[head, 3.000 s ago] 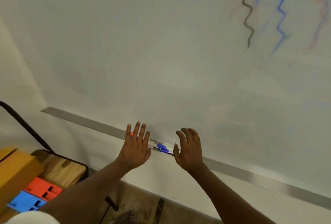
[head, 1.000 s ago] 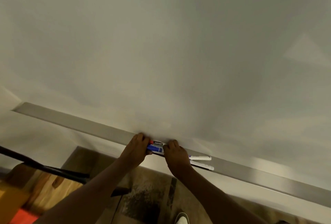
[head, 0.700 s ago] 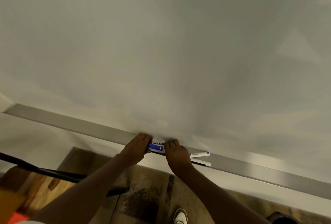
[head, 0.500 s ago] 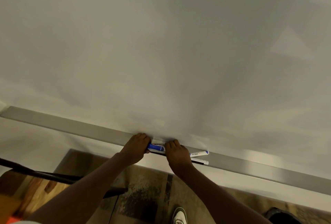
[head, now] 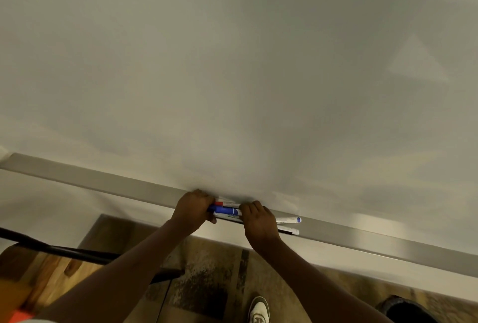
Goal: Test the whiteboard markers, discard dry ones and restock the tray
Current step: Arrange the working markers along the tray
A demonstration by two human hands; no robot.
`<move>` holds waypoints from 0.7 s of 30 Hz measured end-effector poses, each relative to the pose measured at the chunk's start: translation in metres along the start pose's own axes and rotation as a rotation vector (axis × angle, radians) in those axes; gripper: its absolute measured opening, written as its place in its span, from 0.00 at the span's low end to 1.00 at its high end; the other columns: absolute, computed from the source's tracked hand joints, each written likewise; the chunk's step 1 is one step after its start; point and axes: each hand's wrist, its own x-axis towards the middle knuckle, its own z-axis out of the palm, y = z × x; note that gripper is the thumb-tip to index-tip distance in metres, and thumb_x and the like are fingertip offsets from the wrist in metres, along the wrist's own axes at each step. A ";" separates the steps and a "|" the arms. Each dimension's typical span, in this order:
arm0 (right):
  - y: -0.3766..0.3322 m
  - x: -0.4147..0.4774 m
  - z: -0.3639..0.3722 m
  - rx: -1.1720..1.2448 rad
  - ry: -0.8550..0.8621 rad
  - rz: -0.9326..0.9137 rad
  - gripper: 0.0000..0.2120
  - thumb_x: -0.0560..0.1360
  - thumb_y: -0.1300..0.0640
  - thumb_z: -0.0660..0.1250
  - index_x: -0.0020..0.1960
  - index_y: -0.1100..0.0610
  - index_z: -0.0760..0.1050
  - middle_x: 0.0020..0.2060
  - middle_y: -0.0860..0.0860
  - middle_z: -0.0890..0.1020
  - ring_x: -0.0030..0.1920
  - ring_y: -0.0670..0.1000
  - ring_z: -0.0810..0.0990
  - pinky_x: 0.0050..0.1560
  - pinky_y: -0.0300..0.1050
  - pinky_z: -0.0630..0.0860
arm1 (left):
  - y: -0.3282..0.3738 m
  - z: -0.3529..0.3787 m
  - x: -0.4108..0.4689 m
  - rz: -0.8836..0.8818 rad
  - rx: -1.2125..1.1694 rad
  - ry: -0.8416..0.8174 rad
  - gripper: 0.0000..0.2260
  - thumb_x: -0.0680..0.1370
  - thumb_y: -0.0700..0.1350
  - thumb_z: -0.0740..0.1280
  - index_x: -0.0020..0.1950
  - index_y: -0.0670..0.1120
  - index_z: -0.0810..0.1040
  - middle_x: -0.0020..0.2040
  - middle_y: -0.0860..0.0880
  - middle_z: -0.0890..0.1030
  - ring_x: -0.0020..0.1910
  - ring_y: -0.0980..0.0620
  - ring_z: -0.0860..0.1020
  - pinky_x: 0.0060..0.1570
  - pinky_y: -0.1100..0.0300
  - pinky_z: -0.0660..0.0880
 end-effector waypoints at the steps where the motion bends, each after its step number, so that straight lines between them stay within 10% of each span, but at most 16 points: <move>1: 0.000 0.000 0.000 0.009 0.023 -0.004 0.17 0.60 0.59 0.80 0.45 0.57 0.78 0.36 0.52 0.81 0.35 0.52 0.78 0.33 0.44 0.77 | -0.001 0.000 -0.002 -0.019 0.002 0.026 0.21 0.64 0.58 0.77 0.51 0.47 0.81 0.46 0.48 0.83 0.46 0.47 0.79 0.47 0.55 0.74; 10: -0.008 0.008 0.005 -0.047 0.133 -0.109 0.18 0.62 0.62 0.77 0.51 0.57 0.79 0.42 0.52 0.81 0.42 0.53 0.78 0.43 0.48 0.76 | 0.010 -0.012 -0.021 0.038 0.143 0.234 0.40 0.52 0.60 0.82 0.57 0.40 0.78 0.51 0.42 0.82 0.47 0.43 0.82 0.46 0.49 0.79; 17: -0.035 0.009 0.008 0.035 0.157 -0.268 0.19 0.65 0.60 0.77 0.55 0.57 0.78 0.46 0.52 0.82 0.46 0.52 0.78 0.46 0.46 0.76 | 0.018 -0.006 -0.038 0.245 0.208 0.397 0.15 0.69 0.51 0.75 0.50 0.43 0.80 0.36 0.48 0.80 0.31 0.50 0.77 0.31 0.60 0.73; 21: -0.034 0.011 0.001 0.105 0.145 -0.170 0.17 0.78 0.46 0.58 0.57 0.56 0.77 0.49 0.51 0.81 0.49 0.51 0.77 0.48 0.45 0.76 | 0.002 -0.009 -0.051 0.198 0.268 0.385 0.10 0.73 0.51 0.70 0.42 0.44 0.81 0.28 0.50 0.76 0.23 0.53 0.72 0.25 0.64 0.65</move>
